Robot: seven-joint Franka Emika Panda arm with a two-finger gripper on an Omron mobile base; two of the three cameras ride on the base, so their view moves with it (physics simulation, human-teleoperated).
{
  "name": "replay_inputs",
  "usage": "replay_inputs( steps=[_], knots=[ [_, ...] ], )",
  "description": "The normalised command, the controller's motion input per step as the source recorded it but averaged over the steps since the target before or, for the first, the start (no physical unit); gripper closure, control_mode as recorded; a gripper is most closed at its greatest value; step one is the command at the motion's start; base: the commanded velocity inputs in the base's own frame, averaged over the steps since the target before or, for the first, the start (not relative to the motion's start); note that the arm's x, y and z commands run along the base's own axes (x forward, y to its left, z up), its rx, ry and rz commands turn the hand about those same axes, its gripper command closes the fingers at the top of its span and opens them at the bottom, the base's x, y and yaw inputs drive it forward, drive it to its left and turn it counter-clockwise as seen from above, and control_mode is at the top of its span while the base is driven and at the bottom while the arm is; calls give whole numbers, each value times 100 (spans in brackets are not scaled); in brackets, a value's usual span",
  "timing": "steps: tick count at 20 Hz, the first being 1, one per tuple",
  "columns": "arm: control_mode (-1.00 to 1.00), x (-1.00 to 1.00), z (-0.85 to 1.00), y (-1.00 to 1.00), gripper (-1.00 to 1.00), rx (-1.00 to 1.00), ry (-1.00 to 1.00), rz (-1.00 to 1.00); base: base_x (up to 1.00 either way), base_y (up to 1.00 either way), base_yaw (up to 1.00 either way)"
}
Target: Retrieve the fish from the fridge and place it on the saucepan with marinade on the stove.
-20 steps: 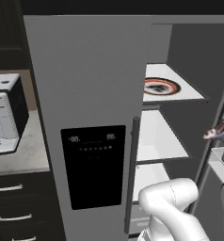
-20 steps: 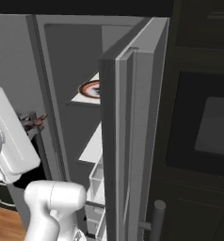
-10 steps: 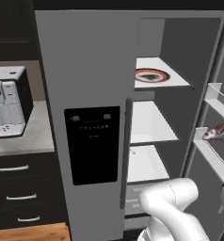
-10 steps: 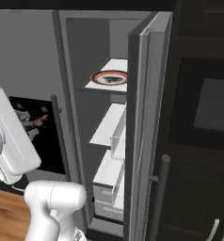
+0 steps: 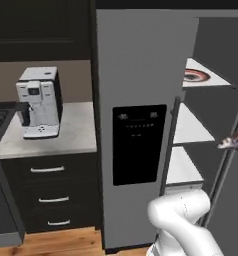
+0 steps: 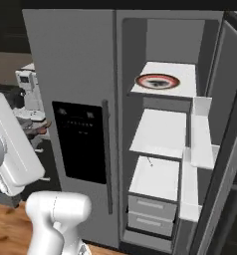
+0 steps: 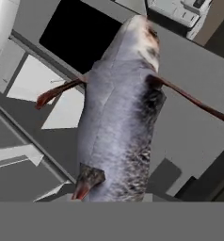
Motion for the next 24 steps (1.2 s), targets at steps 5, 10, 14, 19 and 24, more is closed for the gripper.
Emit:
replay_inputs(
  steps=[5, 10, 14, 19, 24],
  knots=[
    [100, 0, 0, 0, 100, 0, 0, 0, -3, 100, 0],
    [100, 0, 0, 0, 100, 0, 0, 0, 0, 100, 0],
    [100, 0, 0, 0, 100, 0, 0, 0, 0, 100, 0],
    [100, 0, 0, 0, 100, 0, 0, 0, 0, 100, 0],
    [100, 0, 0, 0, 100, 0, 0, 0, 0, 100, 0]
  ],
)
